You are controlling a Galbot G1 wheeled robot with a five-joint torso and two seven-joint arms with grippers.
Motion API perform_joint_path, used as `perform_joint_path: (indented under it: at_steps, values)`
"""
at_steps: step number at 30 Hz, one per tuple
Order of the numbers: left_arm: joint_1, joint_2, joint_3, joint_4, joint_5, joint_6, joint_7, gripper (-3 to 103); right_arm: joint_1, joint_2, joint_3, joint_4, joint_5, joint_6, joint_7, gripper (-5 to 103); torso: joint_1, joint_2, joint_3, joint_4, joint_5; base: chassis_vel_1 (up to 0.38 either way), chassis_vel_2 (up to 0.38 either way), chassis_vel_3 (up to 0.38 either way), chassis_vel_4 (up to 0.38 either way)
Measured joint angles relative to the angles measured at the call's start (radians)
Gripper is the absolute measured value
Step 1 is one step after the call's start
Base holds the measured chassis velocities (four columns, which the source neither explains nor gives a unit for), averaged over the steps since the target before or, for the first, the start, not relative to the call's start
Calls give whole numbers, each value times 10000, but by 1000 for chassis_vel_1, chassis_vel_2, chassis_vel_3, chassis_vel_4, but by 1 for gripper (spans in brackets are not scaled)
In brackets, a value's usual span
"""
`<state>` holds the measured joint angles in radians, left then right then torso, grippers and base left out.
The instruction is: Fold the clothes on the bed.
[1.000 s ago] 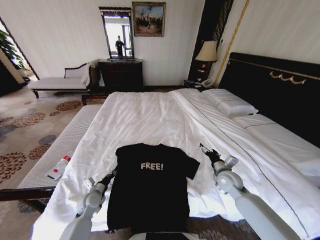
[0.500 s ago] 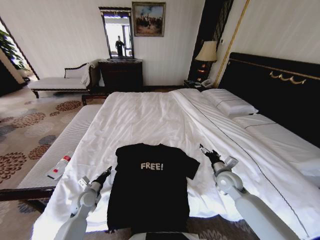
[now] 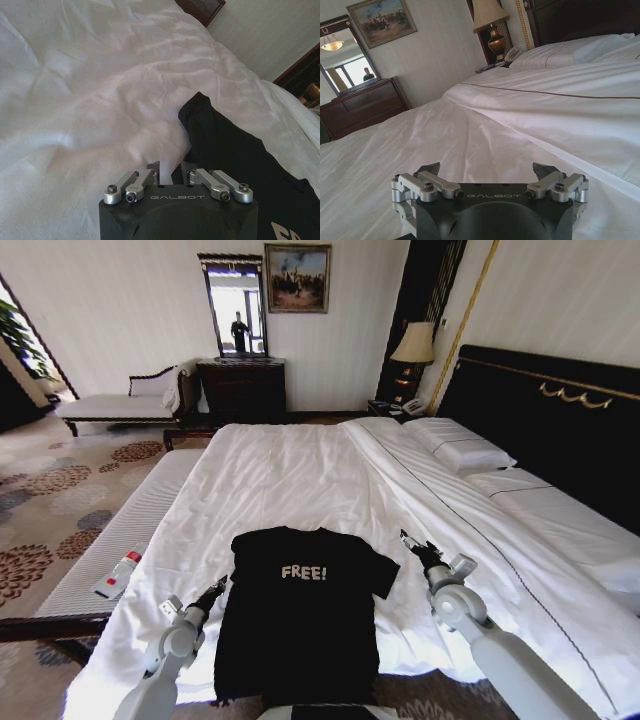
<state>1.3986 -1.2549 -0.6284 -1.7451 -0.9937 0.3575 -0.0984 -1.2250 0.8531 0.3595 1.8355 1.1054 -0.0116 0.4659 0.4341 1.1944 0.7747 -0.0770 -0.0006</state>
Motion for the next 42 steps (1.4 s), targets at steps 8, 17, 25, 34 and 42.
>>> perform_joint_path:
  at_steps: [8,17,25,34,42]
  values:
    - [-93,-91,76,140,23,3,61,34,70,36,-65,-78,-27,1,-3,100,0,0,0,1,0,0,0,0,0]
    - [-233,-216,238,331,142,-8,78,28,71,44,-80,-128,-52,5,-8,100,0,0,0,0,0,0,0,0,0]
    - [-318,-239,261,482,154,-30,108,24,62,68,-93,-166,-94,21,-15,100,0,0,0,0,0,0,0,0,0]
    - [-350,-316,300,528,146,-58,126,8,70,79,-116,-181,-110,24,-15,100,0,0,0,0,0,0,0,0,0]
    - [-323,-215,94,353,59,-101,134,0,84,102,-140,-193,-134,25,-16,100,0,0,0,0,-1,0,0,0,0]
